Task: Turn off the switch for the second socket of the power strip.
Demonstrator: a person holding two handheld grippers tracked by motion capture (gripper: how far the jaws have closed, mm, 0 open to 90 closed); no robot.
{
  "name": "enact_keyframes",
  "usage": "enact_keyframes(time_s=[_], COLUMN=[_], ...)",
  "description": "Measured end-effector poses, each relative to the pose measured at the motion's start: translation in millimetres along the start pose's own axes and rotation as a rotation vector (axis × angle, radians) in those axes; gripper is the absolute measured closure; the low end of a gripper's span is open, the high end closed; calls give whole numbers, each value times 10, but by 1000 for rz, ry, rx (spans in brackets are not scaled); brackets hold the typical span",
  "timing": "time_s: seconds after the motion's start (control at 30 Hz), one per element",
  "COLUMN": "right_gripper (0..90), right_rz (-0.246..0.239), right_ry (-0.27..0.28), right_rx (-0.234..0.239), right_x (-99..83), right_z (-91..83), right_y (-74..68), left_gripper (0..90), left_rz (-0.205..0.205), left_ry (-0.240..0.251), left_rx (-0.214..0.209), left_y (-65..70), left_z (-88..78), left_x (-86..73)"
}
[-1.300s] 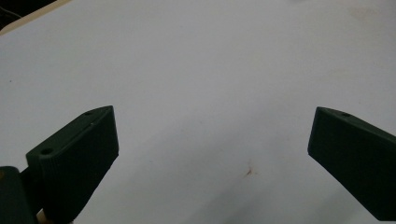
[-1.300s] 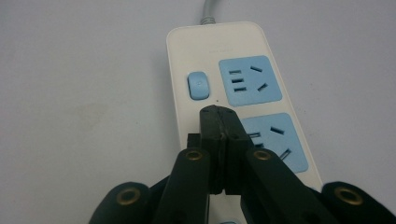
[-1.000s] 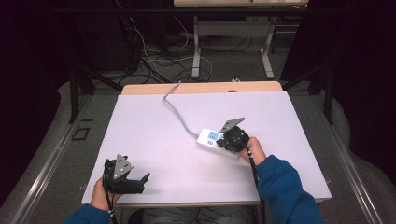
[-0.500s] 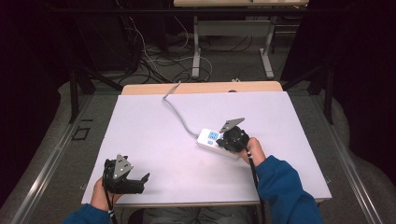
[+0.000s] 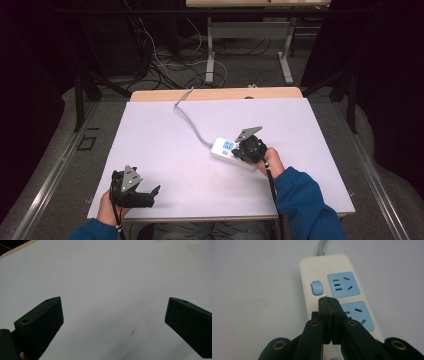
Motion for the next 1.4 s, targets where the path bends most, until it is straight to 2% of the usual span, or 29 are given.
enact_keyframes(time_s=[0.3,0.4,0.43,0.5,0.6,0.7,0.77,0.8,0.83,0.87,0.9,0.93,0.97,1.1,1.13,1.2,1.23,1.3,1.4], right_gripper=[887,877,873,872,867,852,723,723,577,577,450,373,373,194,165,142,98,81,21], right_rz=[0,15,12,20,30,16,31,31,35,35,42,45,45,49,57,56,38,54,56], right_ry=[3,7,32,26,56,71,81,81,76,76,70,65,65,46,60,65,58,78,78], right_rx=[-5,-1,-12,-17,-31,-34,-23,-23,-19,-19,-17,-8,-8,14,-1,9,10,6,19], right_x=[3,3,18,14,56,76,100,100,101,101,101,95,95,71,80,81,70,82,75], right_z=[-2,-2,1,-15,-58,-78,-115,-115,-128,-128,-126,-132,-132,-160,-164,-197,-228,-225,-252], right_y=[2,8,31,34,46,51,39,39,37,37,37,28,28,12,18,7,17,11,1], left_gripper=[16,16,16,16,16,16,16,16,16,16,16,16,16,15,15,15,15,15,15], left_rz=[1,0,0,-1,0,2,0,-2,-1,-1,-1,-1,-2,-2,-4,-3,-4,6,-9], left_ry=[-1,0,0,-3,-4,-3,1,1,-3,-3,-3,-2,4,3,3,4,4,5,-3], left_rx=[-1,0,0,-2,-2,-3,-1,0,-2,-2,-2,-2,-1,1,2,2,2,14,3], left_y=[2,0,-1,0,1,1,-2,-2,-1,-1,-2,-2,-3,-8,-8,-6,-5,-25,-11], left_z=[1,0,0,-1,0,-1,1,1,-1,0,0,-1,4,0,0,-1,-2,-7,-16], left_x=[0,1,0,-1,0,0,3,3,1,1,0,0,4,1,1,1,0,0,-12])
Point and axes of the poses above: each handheld gripper's, and its own axes: z roughly forward along the jaws, x roughly out of its top, y roughly to its right, the point moved 9 cm from there along z, roughly forward along the jaws
